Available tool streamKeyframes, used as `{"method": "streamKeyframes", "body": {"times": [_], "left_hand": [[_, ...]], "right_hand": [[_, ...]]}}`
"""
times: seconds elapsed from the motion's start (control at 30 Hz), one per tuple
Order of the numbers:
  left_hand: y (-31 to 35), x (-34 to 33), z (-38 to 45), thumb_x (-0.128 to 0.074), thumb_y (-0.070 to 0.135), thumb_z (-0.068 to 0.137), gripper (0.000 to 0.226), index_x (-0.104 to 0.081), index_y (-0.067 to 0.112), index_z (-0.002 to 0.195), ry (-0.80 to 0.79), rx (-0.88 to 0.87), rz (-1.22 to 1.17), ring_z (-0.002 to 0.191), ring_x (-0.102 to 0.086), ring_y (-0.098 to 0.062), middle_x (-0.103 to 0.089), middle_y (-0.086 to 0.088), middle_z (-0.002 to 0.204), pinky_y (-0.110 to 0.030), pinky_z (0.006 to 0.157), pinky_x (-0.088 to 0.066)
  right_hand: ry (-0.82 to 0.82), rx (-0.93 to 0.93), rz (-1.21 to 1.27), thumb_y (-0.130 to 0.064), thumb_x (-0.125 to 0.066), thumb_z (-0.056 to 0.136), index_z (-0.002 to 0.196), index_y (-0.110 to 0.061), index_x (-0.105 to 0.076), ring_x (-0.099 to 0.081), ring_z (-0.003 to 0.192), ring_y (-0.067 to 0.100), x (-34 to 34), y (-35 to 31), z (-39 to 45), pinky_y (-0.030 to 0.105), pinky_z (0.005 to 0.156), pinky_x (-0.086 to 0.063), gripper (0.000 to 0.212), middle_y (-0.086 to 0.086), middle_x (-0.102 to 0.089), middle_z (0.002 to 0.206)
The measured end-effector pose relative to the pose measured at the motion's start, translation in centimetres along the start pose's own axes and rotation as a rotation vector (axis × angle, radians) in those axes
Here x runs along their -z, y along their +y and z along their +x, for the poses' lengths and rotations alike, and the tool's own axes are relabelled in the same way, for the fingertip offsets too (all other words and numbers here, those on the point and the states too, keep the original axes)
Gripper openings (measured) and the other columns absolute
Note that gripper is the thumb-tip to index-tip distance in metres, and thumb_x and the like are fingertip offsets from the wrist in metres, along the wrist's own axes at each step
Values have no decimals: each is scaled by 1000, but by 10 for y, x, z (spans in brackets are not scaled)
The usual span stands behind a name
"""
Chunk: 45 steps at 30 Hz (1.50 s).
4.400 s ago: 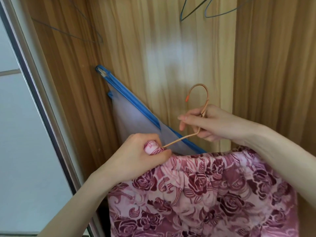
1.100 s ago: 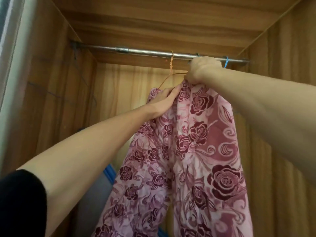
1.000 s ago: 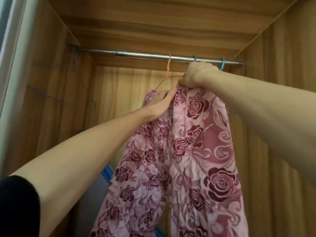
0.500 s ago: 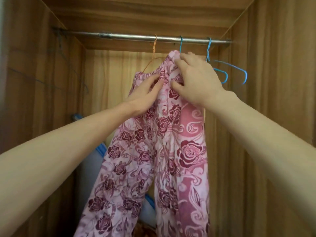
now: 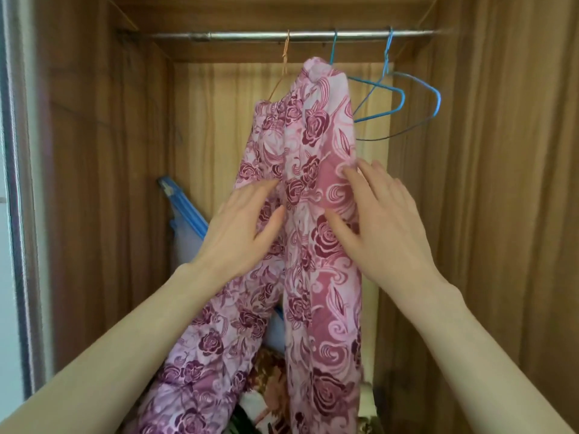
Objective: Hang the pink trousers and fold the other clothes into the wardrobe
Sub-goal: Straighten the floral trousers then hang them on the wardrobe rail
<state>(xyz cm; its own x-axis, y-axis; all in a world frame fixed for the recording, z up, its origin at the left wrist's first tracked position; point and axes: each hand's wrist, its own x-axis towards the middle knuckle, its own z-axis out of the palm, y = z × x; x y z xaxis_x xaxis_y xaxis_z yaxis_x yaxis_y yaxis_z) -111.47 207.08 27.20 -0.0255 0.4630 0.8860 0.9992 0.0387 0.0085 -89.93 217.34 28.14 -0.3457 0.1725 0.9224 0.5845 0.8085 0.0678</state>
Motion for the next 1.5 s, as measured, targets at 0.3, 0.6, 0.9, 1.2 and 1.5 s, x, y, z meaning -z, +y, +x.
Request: {"method": "streamKeyframes", "body": {"times": [0.3, 0.6, 0.9, 1.2, 1.5], "left_hand": [[-4, -28, -50, -37, 51, 108, 55, -45, 21, 154, 34, 73, -120, 146, -40, -19, -49, 1, 155, -46, 123, -31], [14, -56, -81, -35, 51, 107, 59, -47, 15, 153, 19, -122, -299, 146, -39, -23, -50, -3, 155, -44, 124, -27], [92, -80, -130, -45, 42, 106, 51, -56, 11, 145, -9, -163, -664, 137, -48, -32, -55, -9, 148, -50, 115, -37], [177, -108, -171, -51, 36, 106, 47, -59, 8, 142, -108, -402, -887, 136, -51, -30, -59, -10, 143, -52, 113, -41], [304, -119, -202, -41, 51, 108, 57, -55, 13, 148, -230, -612, -1066, 141, -51, -22, -58, -5, 148, -40, 118, -42]], "right_hand": [[-141, -98, -277, -61, -41, 103, 158, -13, -34, -30, 154, 29, 9, -22, -44, 49, 125, -23, 73, 10, -42, 160], [-177, -316, -474, -62, -39, 103, 154, -16, -42, -35, 151, 25, 24, -66, -127, 46, 124, -27, 69, 4, -46, 158], [-106, -541, -730, -55, -43, 106, 149, -14, -49, -42, 147, 26, 112, -88, -204, 52, 119, -36, 60, 5, -52, 154], [-197, -765, -973, -60, -37, 104, 152, -16, -48, -41, 150, 28, 161, -84, -284, 55, 122, -34, 66, 8, -50, 157], [-260, -927, -1190, -59, -41, 102, 156, -15, -42, -39, 150, 30, 214, -45, -359, 53, 121, -34, 70, 10, -46, 159]]}}
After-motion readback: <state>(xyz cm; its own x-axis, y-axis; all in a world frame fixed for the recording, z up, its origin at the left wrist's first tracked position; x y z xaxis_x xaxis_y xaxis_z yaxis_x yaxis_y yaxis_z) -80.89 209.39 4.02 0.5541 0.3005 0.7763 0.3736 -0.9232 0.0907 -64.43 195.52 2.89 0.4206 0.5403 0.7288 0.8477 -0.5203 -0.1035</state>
